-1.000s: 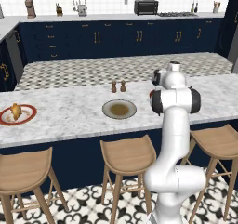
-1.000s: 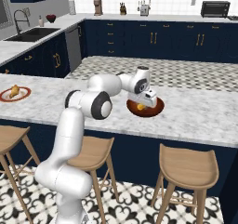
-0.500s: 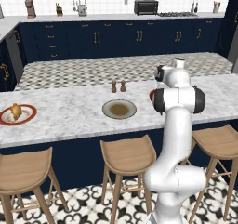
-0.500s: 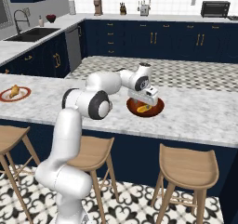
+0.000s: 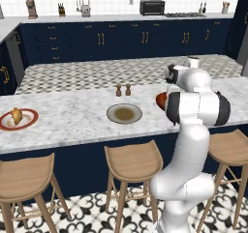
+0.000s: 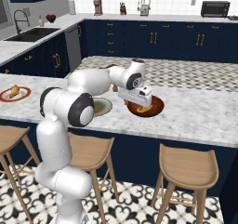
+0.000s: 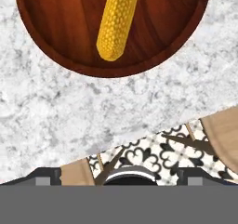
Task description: Pick the chicken drumstick and corn from their plates and place them in the bowl. Then put the bowl in the fridge.
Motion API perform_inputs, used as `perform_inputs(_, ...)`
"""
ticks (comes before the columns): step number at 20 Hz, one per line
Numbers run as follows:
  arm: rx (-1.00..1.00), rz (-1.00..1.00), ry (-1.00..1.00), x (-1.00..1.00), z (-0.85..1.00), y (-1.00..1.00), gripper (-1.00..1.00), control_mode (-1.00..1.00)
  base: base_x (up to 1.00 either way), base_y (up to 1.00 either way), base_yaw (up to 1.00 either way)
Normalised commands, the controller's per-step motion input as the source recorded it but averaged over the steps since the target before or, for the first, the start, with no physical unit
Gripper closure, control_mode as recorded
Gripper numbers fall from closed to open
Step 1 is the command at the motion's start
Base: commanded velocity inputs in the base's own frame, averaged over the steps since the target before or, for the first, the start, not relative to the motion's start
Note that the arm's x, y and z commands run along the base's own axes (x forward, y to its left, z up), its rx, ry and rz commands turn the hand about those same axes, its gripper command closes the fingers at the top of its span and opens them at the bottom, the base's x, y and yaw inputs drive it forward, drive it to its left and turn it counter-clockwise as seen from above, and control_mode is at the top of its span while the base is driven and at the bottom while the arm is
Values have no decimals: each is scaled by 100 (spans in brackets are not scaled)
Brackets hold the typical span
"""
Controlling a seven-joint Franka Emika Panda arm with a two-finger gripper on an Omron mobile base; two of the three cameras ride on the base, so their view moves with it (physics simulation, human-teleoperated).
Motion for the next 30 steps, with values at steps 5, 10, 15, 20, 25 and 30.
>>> perform_inputs(5, 0, 14, -9, -100, 1, 97, -100, -100, 0, 0, 0)
perform_inputs(10, 0, 14, 0, -100, 7, 92, -100, -100, 0, 0, 0)
perform_inputs(15, 0, 13, 0, -76, 23, 63, -100, -100, 0, 0, 0)
perform_inputs(20, -4, 6, -3, -65, 44, 6, -100, -100, 0, 0, 0)
perform_inputs(25, -2, 2, -3, -33, 20, 0, -100, 100, -43, 26, 2)
perform_inputs(30, 0, 0, 0, 0, 0, 0, -100, 100, -26, 97, 1)
